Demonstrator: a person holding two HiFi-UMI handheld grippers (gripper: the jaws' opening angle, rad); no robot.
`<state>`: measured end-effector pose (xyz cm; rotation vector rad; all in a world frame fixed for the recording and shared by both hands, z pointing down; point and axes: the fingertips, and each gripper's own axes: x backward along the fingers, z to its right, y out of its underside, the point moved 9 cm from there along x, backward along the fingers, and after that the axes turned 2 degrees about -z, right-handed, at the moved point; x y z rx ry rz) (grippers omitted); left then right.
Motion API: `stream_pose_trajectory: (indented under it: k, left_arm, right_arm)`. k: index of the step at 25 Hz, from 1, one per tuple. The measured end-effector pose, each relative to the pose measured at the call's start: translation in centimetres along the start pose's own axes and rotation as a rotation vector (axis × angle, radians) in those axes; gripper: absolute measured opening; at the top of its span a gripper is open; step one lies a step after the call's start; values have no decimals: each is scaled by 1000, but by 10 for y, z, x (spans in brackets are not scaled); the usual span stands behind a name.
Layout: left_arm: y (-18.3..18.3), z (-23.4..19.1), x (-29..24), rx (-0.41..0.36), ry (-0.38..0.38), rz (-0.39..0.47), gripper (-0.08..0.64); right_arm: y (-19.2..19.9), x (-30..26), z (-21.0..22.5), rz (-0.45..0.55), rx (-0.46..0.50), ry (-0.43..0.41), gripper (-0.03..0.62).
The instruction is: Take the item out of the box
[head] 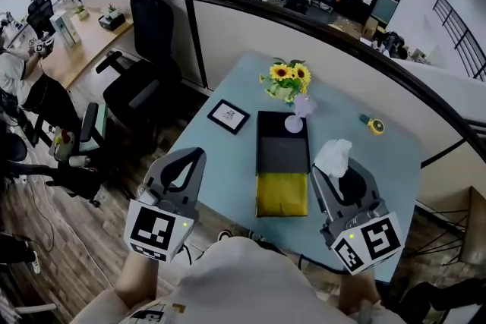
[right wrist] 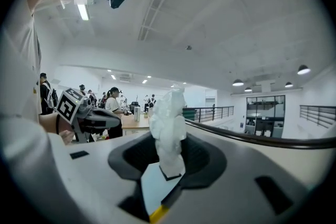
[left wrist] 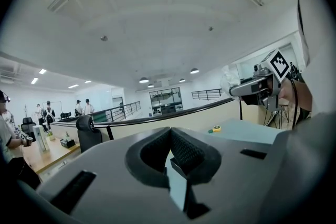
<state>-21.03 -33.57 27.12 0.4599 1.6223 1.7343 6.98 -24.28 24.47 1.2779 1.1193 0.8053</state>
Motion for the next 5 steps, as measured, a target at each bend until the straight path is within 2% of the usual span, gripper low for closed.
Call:
stream_pose_trajectory:
  k: [5]
  left_arm:
    - [1, -2, 1, 2, -5, -1, 5]
  right_arm:
    - [0, -3, 0, 3, -8, -9, 155]
